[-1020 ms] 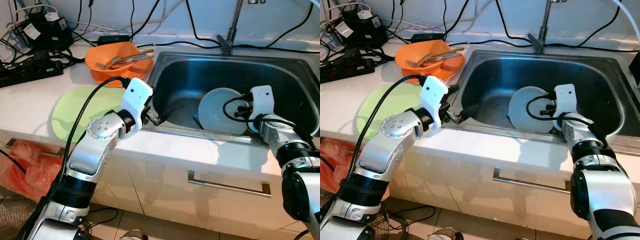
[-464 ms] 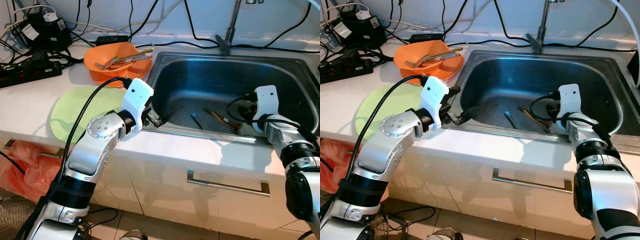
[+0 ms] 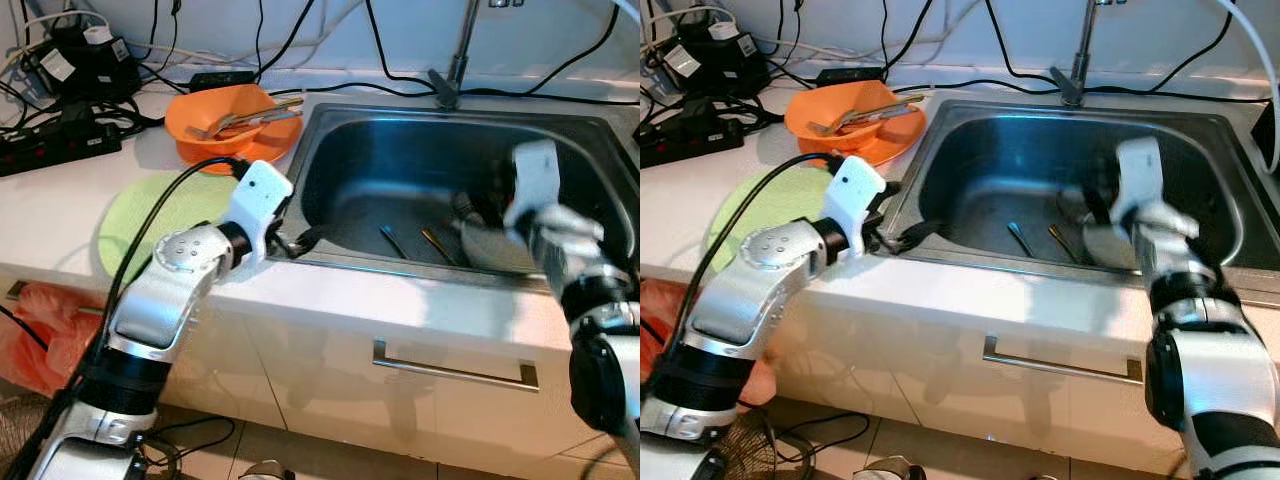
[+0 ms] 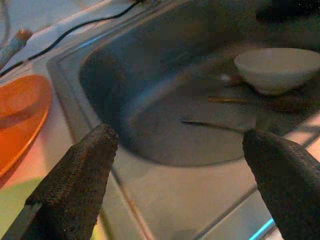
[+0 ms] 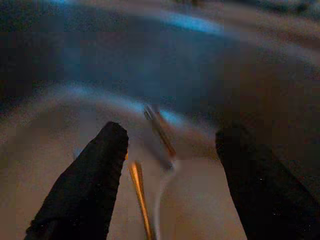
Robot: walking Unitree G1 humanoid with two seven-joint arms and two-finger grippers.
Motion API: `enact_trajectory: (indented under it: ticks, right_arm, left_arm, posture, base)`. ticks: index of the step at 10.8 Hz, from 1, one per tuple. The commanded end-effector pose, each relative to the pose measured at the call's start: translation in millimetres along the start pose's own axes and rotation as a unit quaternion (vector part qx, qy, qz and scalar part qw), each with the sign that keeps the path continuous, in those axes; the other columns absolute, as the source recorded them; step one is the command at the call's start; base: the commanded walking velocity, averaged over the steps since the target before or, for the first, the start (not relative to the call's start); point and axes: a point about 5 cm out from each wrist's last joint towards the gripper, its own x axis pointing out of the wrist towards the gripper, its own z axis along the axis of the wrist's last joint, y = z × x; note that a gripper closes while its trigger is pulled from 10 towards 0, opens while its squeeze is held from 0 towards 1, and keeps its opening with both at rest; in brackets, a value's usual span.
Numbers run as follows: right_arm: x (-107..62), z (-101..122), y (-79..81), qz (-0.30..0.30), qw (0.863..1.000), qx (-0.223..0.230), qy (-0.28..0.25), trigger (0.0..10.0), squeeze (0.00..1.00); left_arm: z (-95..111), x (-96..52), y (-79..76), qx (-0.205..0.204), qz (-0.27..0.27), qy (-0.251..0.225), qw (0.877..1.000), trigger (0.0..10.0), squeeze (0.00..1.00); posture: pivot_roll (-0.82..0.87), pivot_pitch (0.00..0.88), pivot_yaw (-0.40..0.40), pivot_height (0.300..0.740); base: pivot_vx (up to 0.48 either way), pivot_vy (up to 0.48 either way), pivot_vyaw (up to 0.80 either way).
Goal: Kitchen organization
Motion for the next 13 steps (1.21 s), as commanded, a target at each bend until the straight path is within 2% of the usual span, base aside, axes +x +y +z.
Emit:
enact_trajectory:
  ticks: [1,2,3,6,7,8,10,13]
  right_arm:
    - [1.7,10,4.2,0.011,1.0,0.008,-0.023,10.0,1.0]
    - [2.4,23,17.4,0.049,0.997,0.012,-0.061,10.0,1.0]
    - [2.2,26,23.8,0.065,0.995,0.009,-0.074,10.0,1.0]
    - [1.1,34,38.2,0.098,0.991,0.028,-0.092,10.0,1.0]
    - [-2.1,34,50.4,0.135,0.986,0.036,-0.089,10.0,1.0]
    - [-9.9,35,65.9,0.196,0.974,0.062,-0.092,10.0,0.0]
    - [-27.4,31,87.6,0.287,0.952,0.054,-0.089,10.0,0.0]
    - [-53.9,25,93.0,0.37,0.924,0.06,-0.071,10.0,0.0]
  left_arm:
    - [9,-2.1,2.6,0.02,0.002,-0.003,1.0,10.0,1.0]
    - [11,-11.1,9.4,0.053,0.002,0.013,0.999,10.0,1.0]
    - [11,-15.1,11.2,0.059,-0.002,0.018,0.998,10.0,1.0]
    - [7,-25.0,15.4,0.088,-0.015,0.052,0.995,10.0,1.0]
    - [7,-31.4,14.9,0.118,-0.039,0.075,0.99,10.0,1.0]
    - [5,-35.3,14.7,0.131,-0.053,0.089,0.986,10.0,1.0]
    - [1,-38.5,17.2,0.141,-0.053,0.103,0.983,10.0,1.0]
    - [-5,-43.3,19.6,0.174,-0.059,0.129,0.974,10.0,1.0]
  posture:
    - [0.19,0.034,0.058,0.74]
    - [0.2,0.032,0.056,0.74]
    - [0.2,0.031,0.055,0.74]
    - [0.21,0.028,0.055,0.74]
    - [0.21,0.024,0.054,0.74]
    - [0.21,0.024,0.054,0.74]
    - [0.22,0.027,0.054,0.74]
    - [0.21,0.025,0.051,0.74]
  base:
    - [0.0,0.0,0.0]
    - [0.0,0.0,0.0]
    - [0.0,0.0,0.0]
    - [0.0,0.0,0.0]
    - [0.0,0.0,0.0]
    - [0.0,0.0,0.0]
    - [0.0,0.0,0.0]
    - [0.0,0.0,0.0]
